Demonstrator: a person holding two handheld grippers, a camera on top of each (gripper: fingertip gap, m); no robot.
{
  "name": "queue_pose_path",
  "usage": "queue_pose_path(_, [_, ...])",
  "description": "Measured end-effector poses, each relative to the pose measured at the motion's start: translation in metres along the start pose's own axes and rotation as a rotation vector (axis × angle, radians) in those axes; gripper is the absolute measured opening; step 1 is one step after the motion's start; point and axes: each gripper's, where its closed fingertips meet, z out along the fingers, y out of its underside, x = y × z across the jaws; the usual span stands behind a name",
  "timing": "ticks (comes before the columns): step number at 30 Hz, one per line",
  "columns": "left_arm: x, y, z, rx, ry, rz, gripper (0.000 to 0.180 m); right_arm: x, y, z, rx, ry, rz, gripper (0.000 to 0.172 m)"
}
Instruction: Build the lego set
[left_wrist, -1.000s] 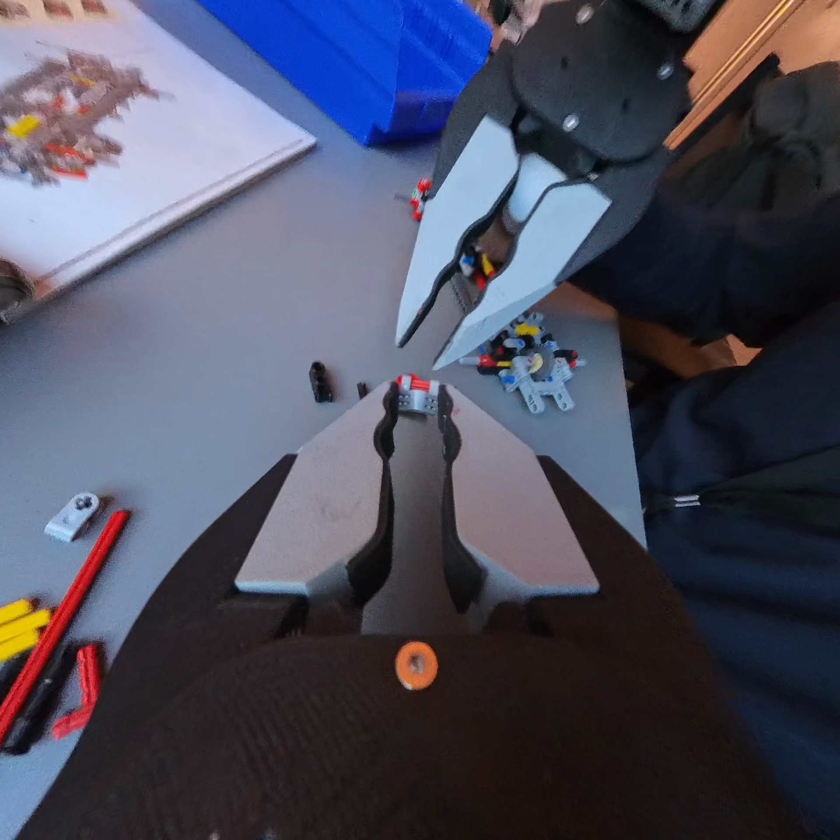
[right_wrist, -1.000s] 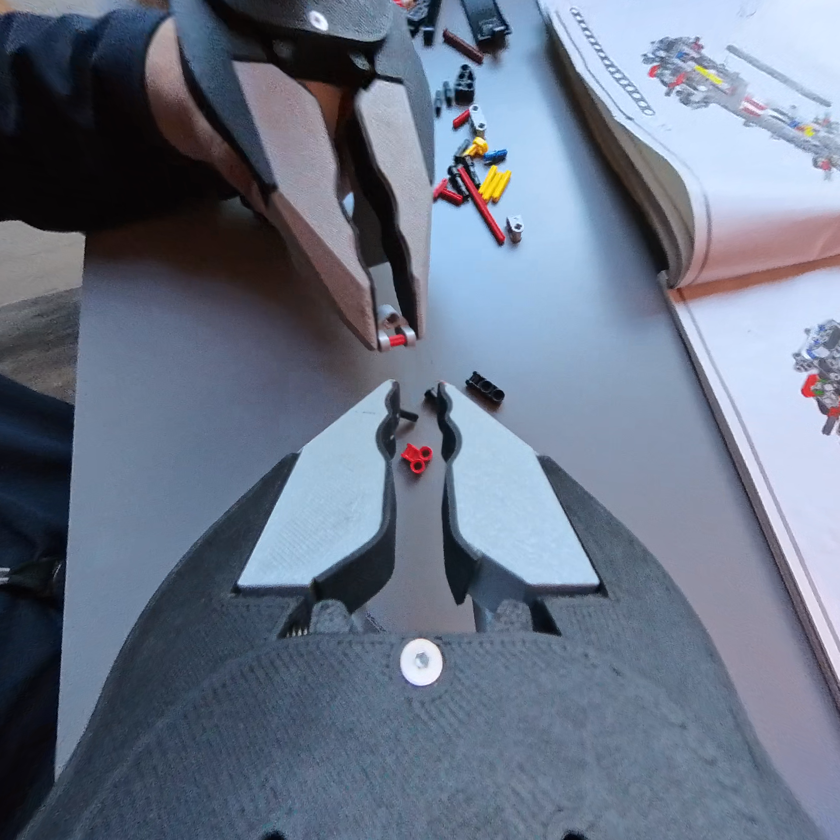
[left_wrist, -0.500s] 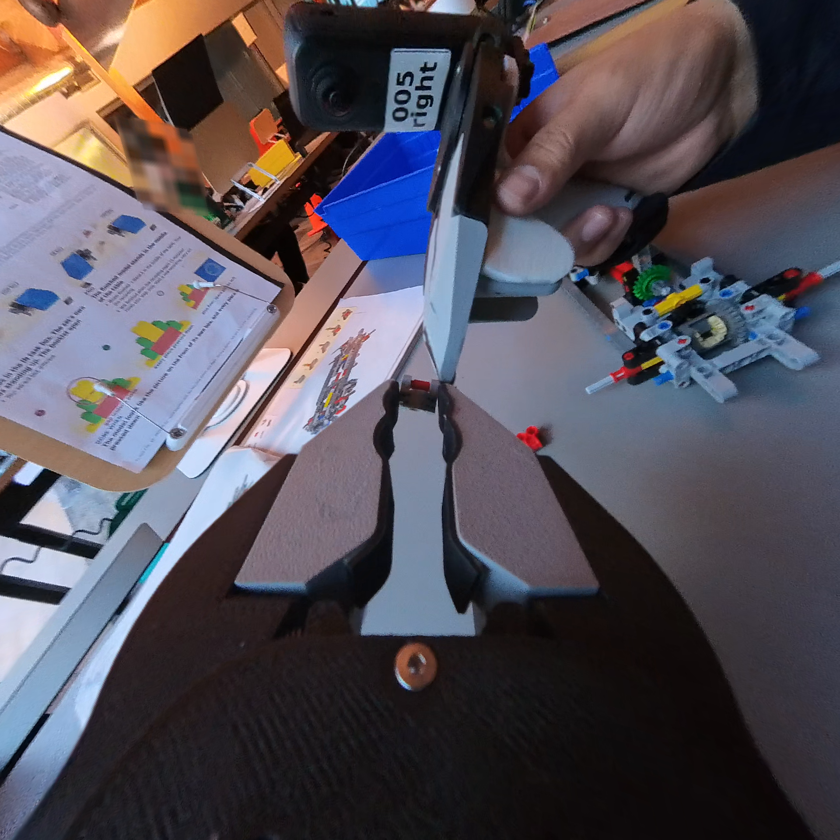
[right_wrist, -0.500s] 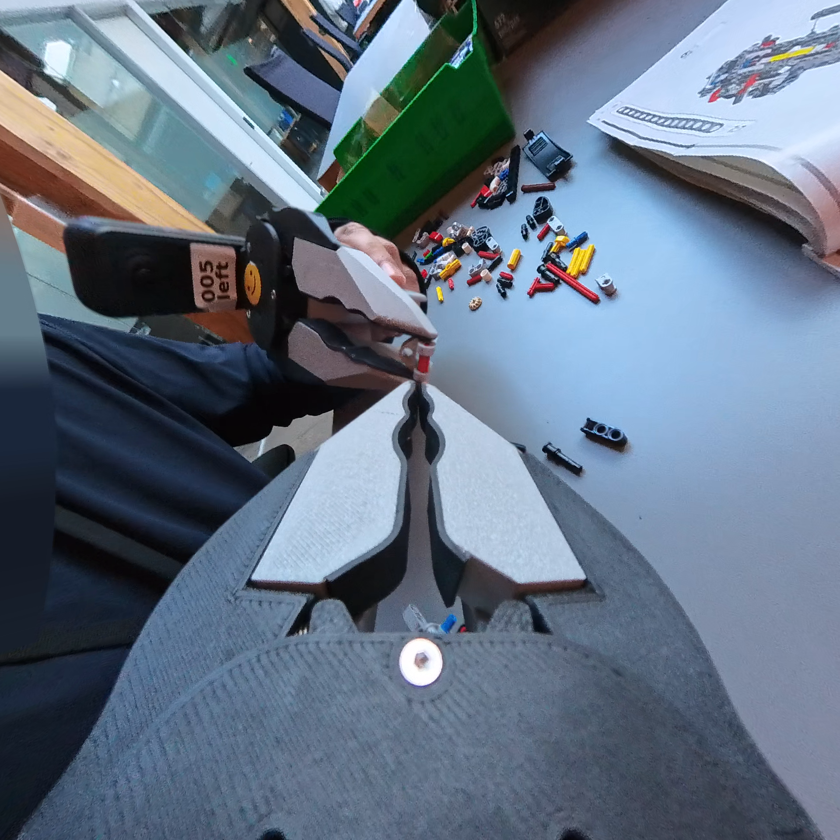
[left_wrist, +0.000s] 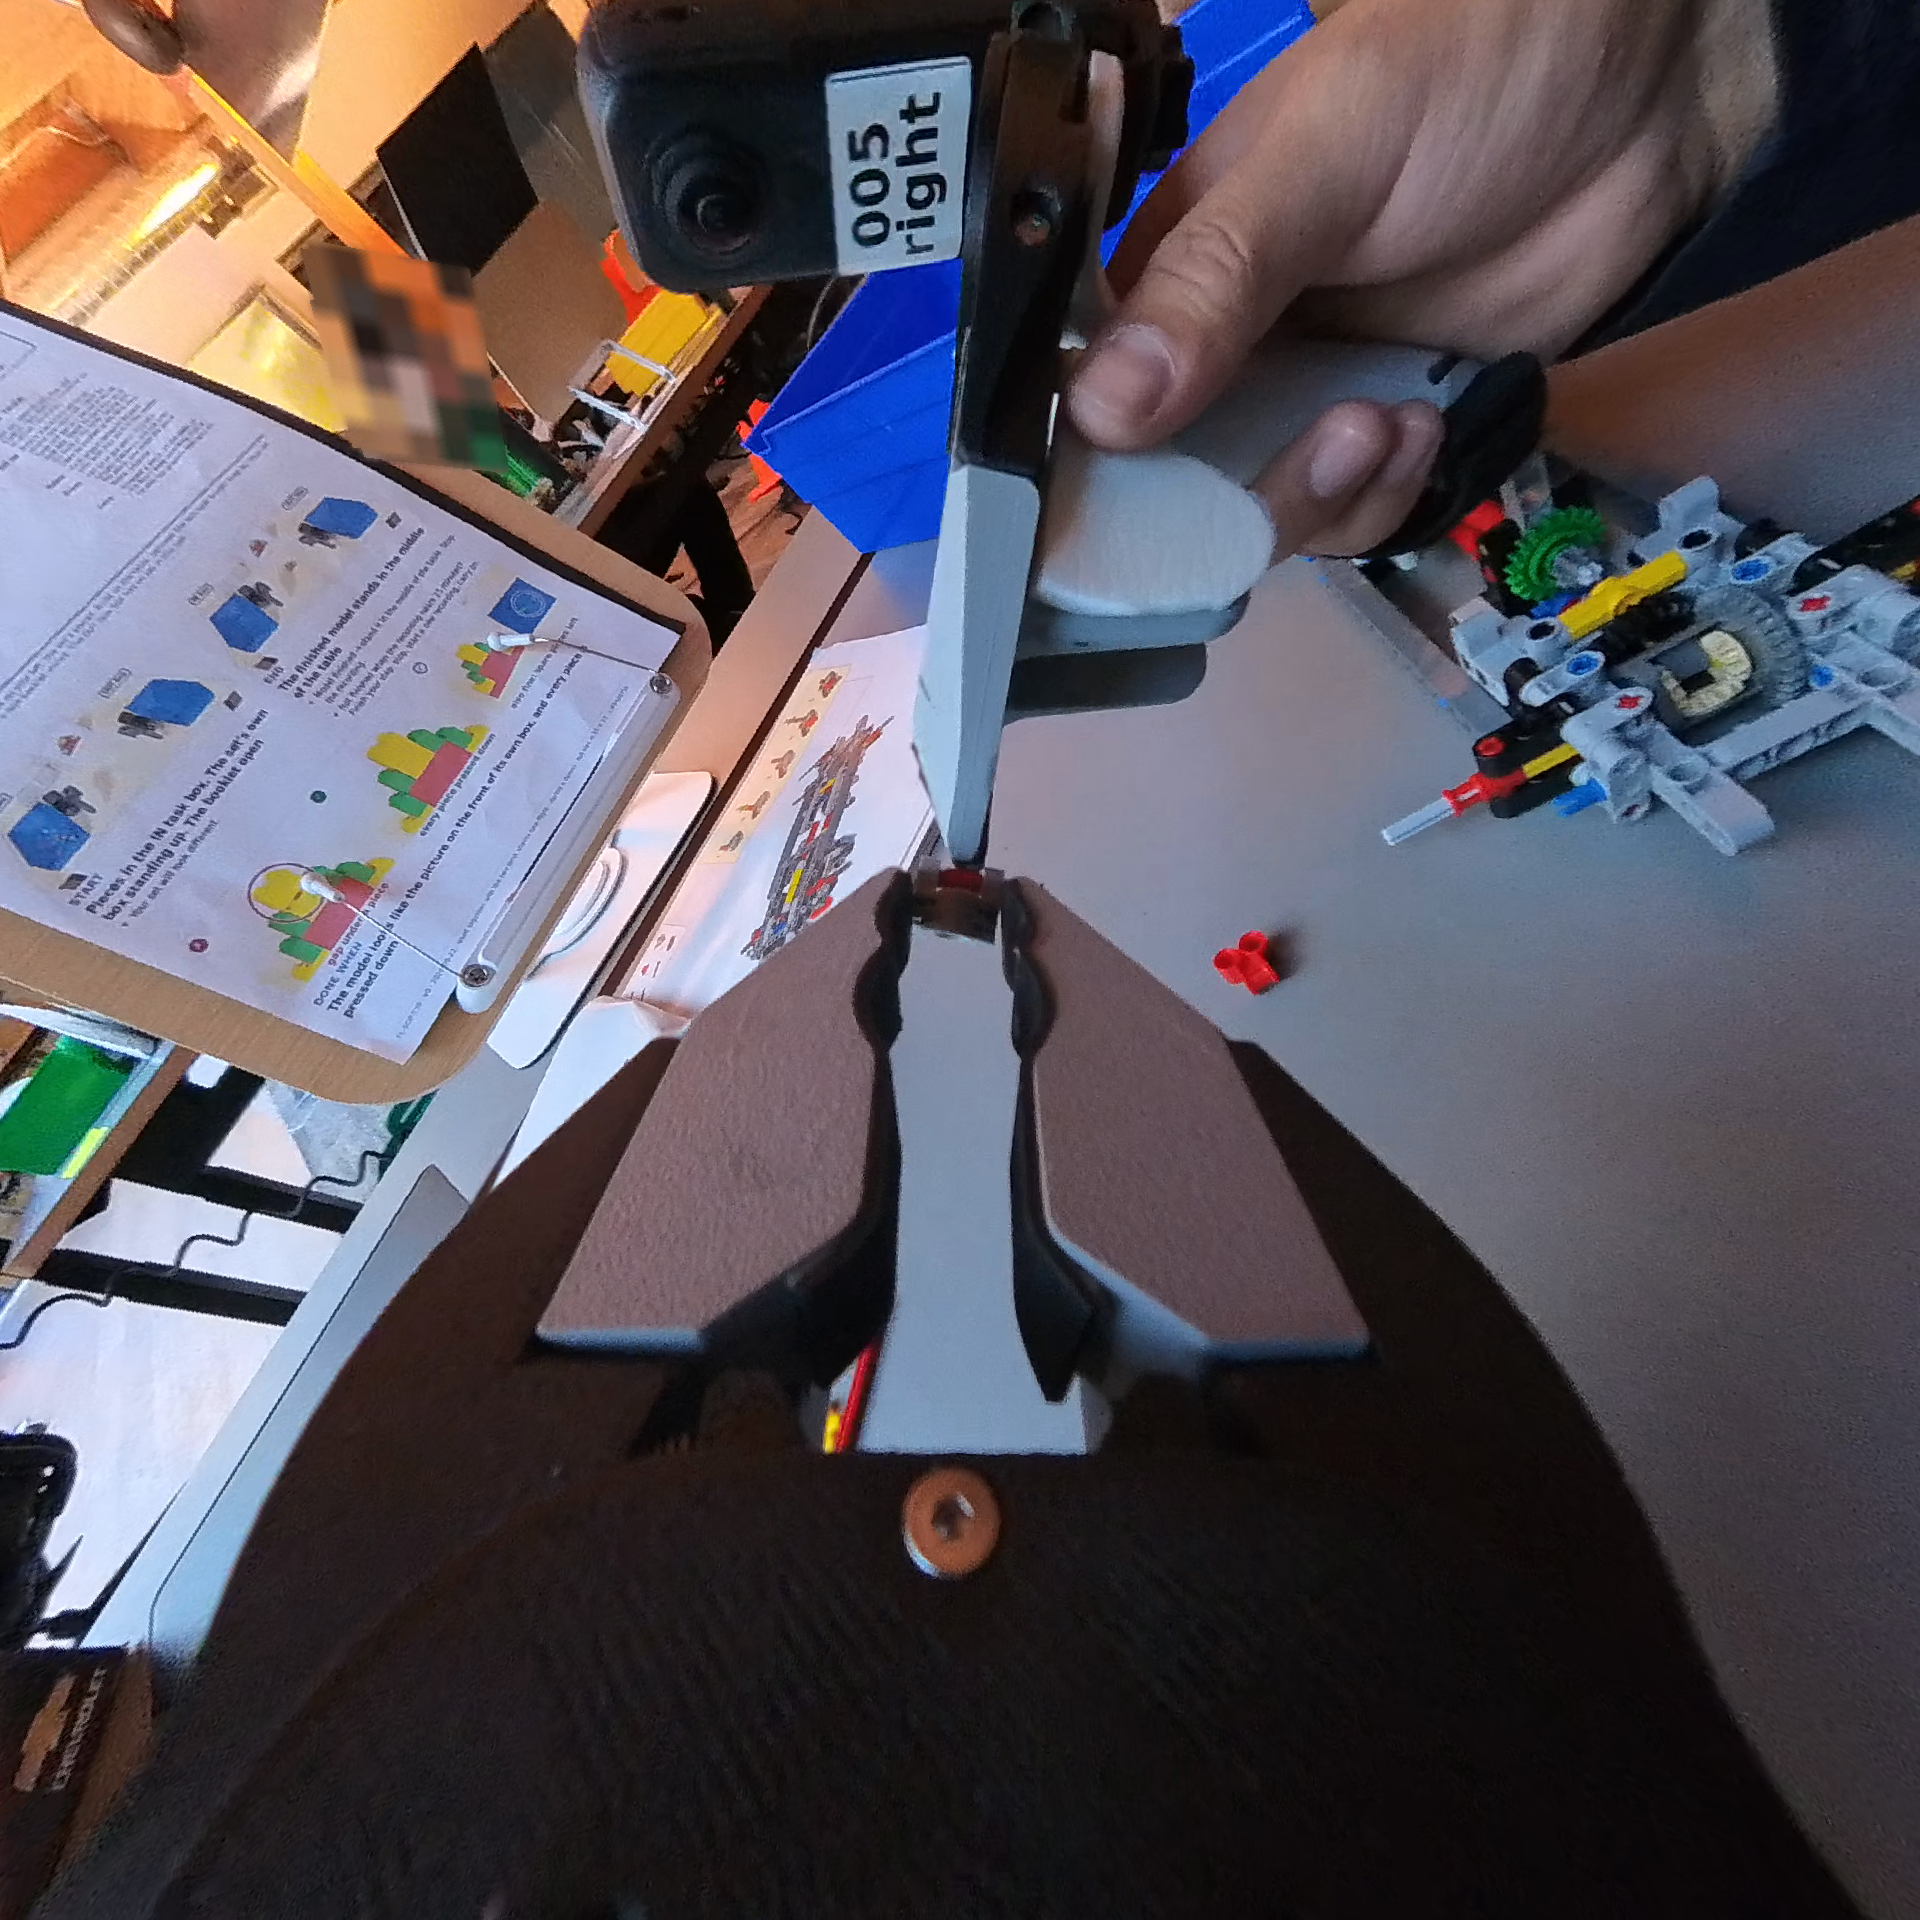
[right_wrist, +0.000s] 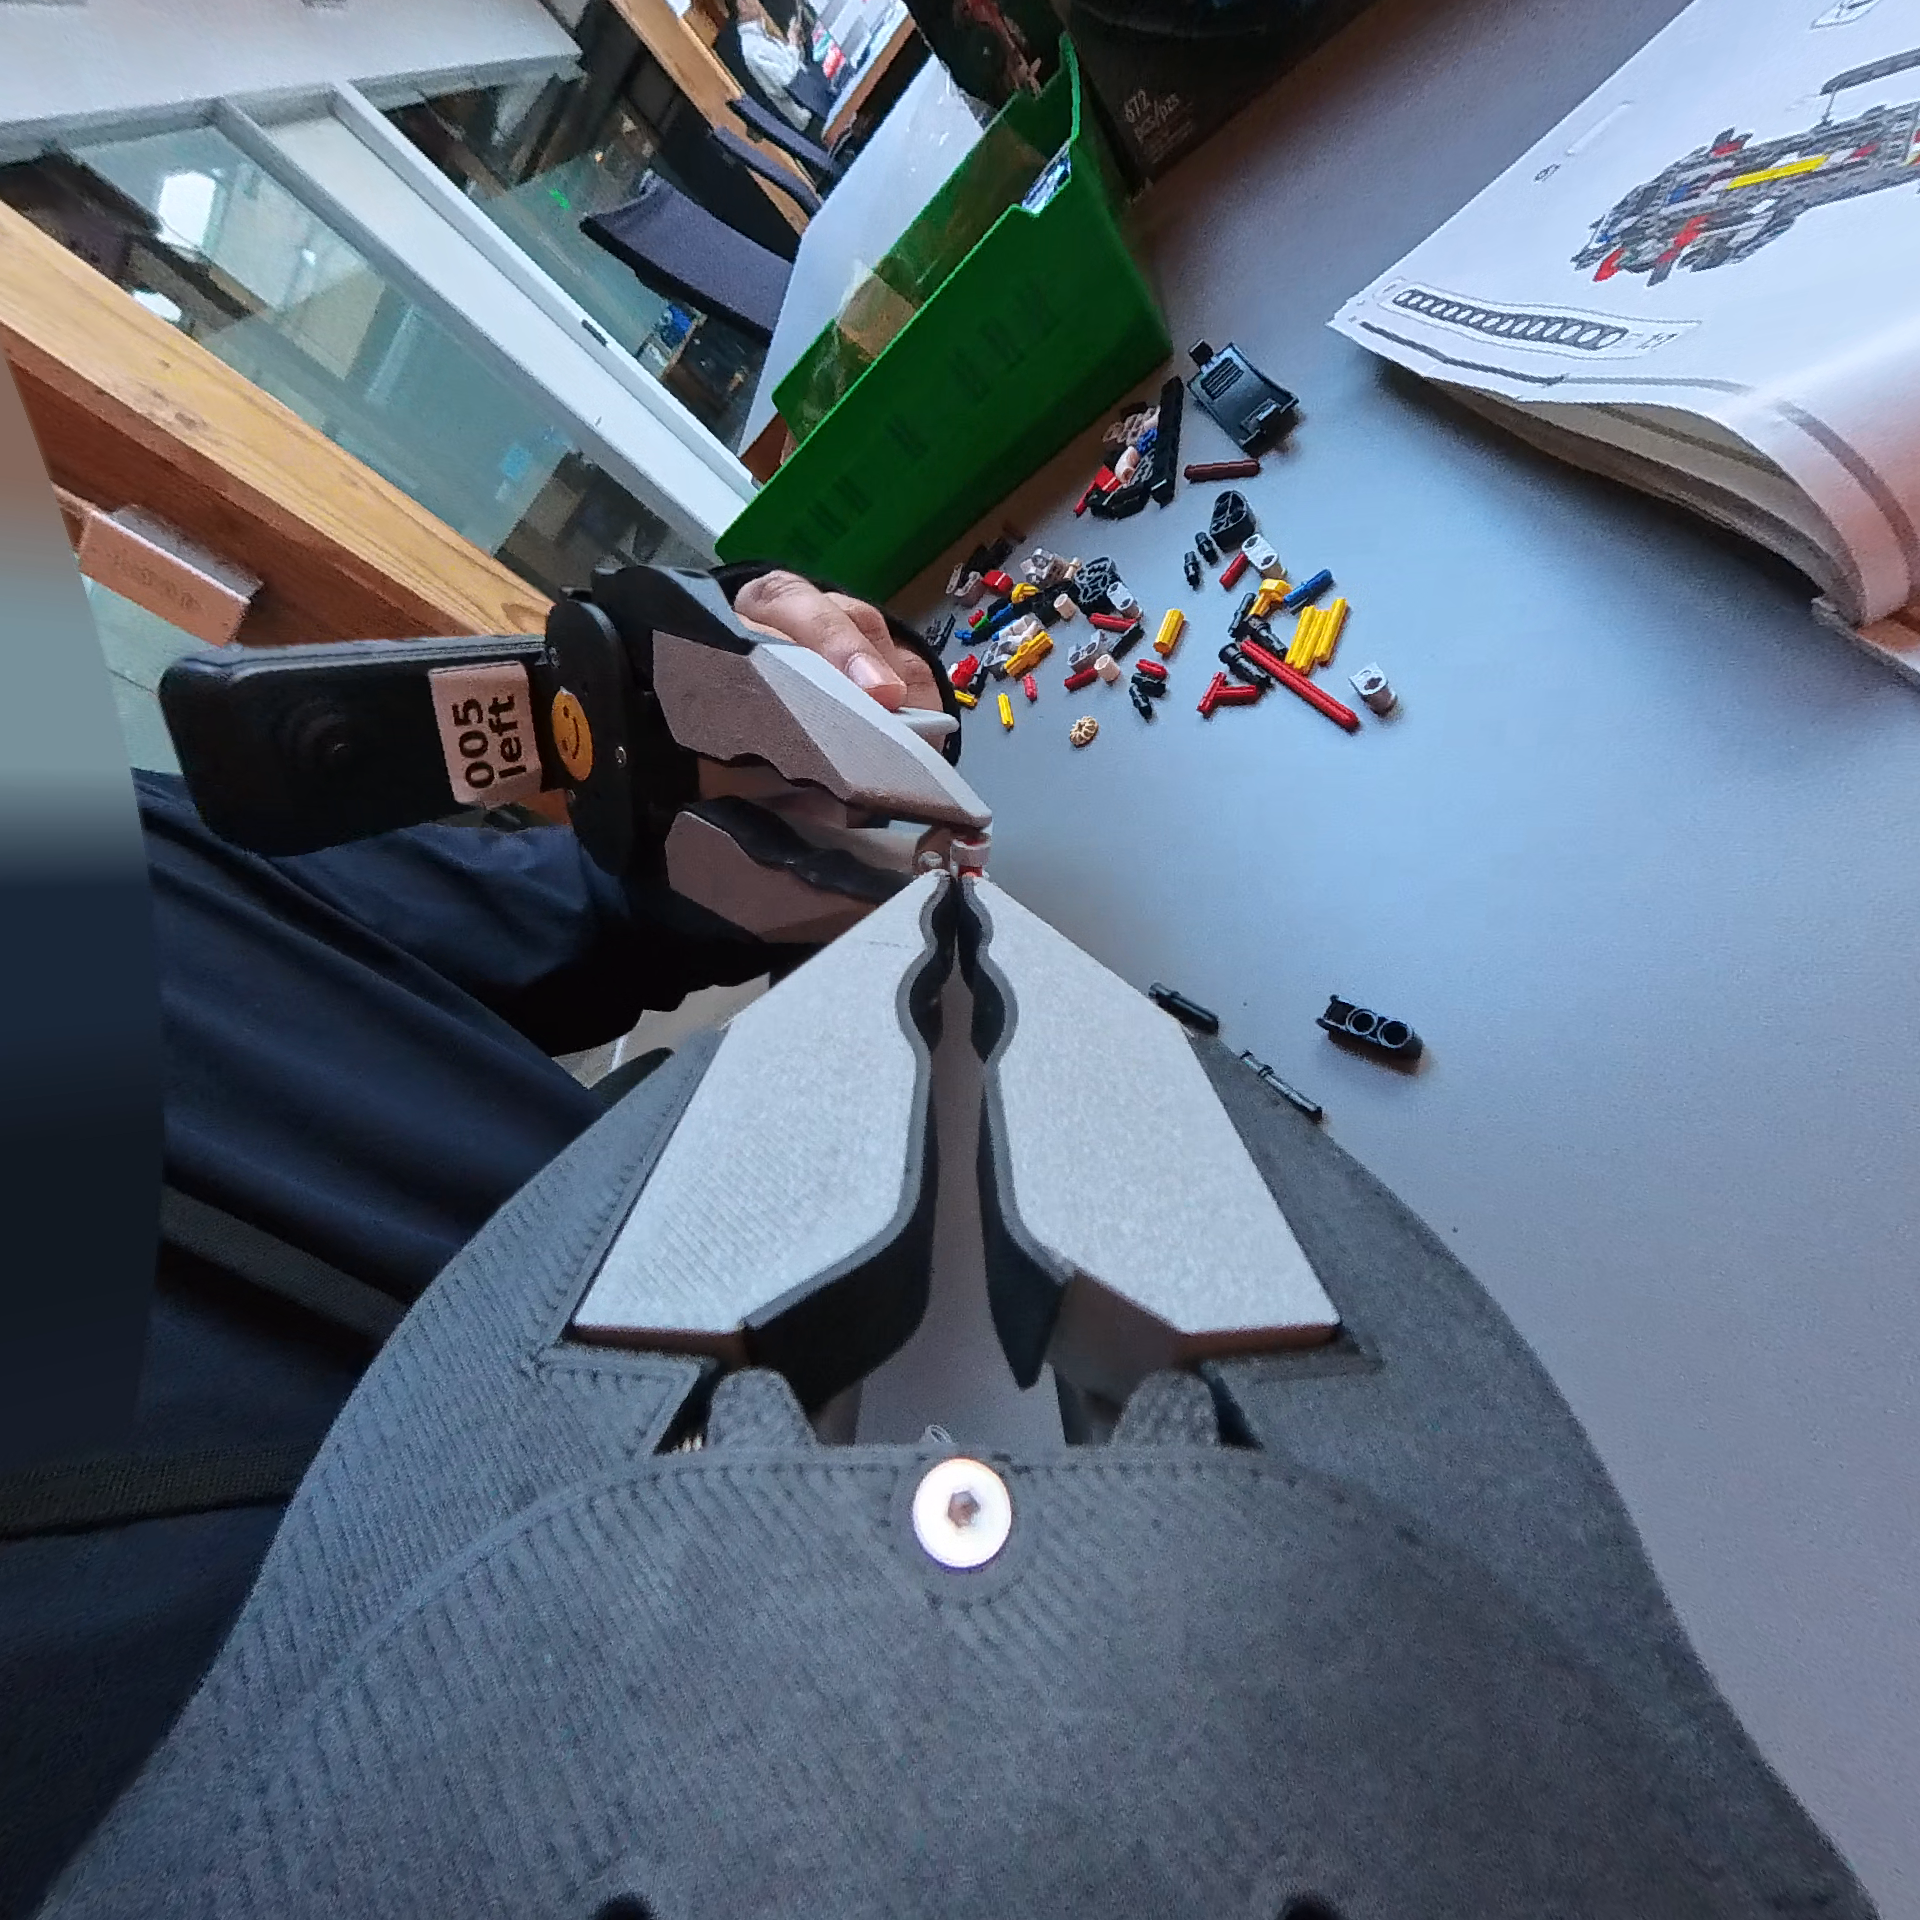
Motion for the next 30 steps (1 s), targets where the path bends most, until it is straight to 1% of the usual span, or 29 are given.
queue_pose_path(3, [0.0004,0.0016,0.0003,-0.013,-0.005,0.014,0.015,0.0002,0.0007,0.0007,-0.012,0.006,-0.017,0.000])
queue_pose_path(6, [0.0014,-0.0001,-0.0002,-0.007,-0.004,0.016,0.015,0.0057,0.0016,0.0009,-0.031,0.058,-0.054,0.003])
queue_pose_path(7, [0.0010,0.0002,-0.0002,-0.011,-0.007,0.018,0.015,0.0054,0.0015,0.0010,-0.033,0.061,-0.063,0.001])
queue_pose_path(23, [0.0037,-0.0003,-0.0016,-0.018,-0.020,0.047,0.015,0.0027,0.0040,0.0036,-0.038,0.049,-0.075,0.000])
queue_pose_path(26, [0.0042,0.0009,-0.0019,-0.028,-0.020,0.034,0.015,0.0029,0.0045,0.0053,-0.020,0.055,-0.094,0.000])
queue_pose_path(30, [0.0031,-0.0003,-0.0028,-0.017,-0.034,-0.022,0.015,0.0023,0.0031,0.0052,0.052,0.050,-0.090,0.000])
